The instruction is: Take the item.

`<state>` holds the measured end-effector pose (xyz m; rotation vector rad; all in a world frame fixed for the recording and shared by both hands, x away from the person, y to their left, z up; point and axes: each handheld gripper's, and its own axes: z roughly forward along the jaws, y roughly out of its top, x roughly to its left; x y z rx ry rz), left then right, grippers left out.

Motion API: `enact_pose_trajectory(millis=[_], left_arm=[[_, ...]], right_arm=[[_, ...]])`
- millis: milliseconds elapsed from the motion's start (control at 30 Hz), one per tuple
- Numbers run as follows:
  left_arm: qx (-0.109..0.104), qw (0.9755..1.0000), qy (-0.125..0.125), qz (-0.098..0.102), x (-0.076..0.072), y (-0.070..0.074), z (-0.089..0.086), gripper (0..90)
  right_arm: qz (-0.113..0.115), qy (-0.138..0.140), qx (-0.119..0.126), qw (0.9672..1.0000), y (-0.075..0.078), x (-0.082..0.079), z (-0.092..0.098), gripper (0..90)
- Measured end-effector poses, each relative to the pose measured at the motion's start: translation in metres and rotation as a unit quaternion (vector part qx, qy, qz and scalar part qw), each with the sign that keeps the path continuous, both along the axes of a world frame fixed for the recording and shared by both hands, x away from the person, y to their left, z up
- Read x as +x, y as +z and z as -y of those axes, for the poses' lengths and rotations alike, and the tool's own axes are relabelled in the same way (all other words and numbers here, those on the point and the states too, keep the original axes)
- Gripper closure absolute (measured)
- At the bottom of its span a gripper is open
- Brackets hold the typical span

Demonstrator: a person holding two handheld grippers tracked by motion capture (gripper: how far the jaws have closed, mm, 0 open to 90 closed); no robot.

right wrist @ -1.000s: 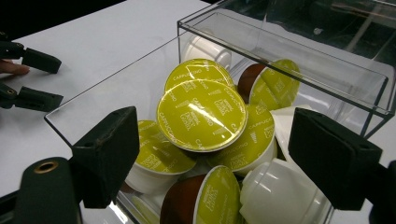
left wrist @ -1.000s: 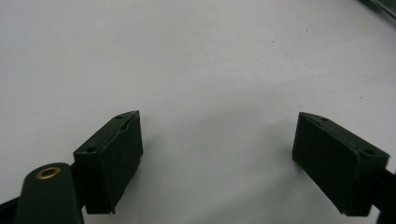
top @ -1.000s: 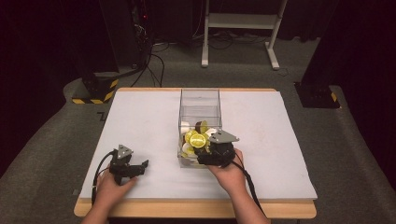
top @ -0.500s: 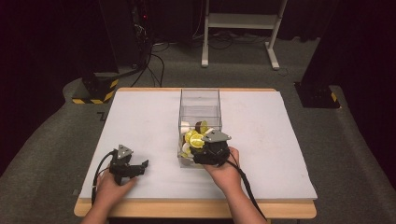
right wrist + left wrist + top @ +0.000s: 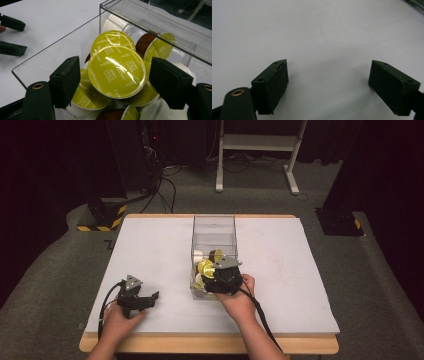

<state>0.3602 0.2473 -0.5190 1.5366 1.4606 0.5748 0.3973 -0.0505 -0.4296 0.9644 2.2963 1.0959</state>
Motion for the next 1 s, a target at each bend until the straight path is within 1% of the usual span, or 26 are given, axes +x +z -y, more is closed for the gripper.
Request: enact_pose_trajectory(millis=[133,333,367,533,600,733,933,1000], left_arm=[[0.000,1.0000,0.000,0.000,0.000,0.000,0.000,16.3],[-0.001,1.0000,0.001,0.000,0.000,0.000,0.000,16.3],[-0.002,1.0000,0.001,0.001,0.000,0.000,0.000,16.3],[-0.002,1.0000,0.001,0.001,0.000,0.000,0.000,16.3],[0.001,1.0000,0.000,0.000,0.000,0.000,0.000,16.3],[-0.001,1.0000,0.001,0.000,0.000,0.000,0.000,16.3],[0.000,1.0000,0.000,0.000,0.000,0.000,0.000,16.3],[0.000,1.0000,0.000,0.000,0.000,0.000,0.000,16.3]], right_arm=[[-0.012,-0.004,-0.010,0.9999,-0.002,0.002,-0.001,31.4],[-0.017,-0.006,-0.005,0.9998,-0.002,0.002,0.000,35.2],[-0.020,-0.008,-0.001,0.9998,-0.002,0.001,0.000,37.1],[-0.018,-0.010,0.001,0.9998,-0.002,0.001,0.000,37.8],[-0.021,-0.014,0.006,0.9997,-0.002,0.001,0.001,38.0],[-0.019,-0.015,0.005,0.9997,-0.002,0.000,0.002,38.1],[-0.006,-0.016,0.017,0.9997,0.002,-0.004,0.007,38.1],[0.001,-0.016,0.026,0.9995,0.003,-0.007,0.010,38.2]])
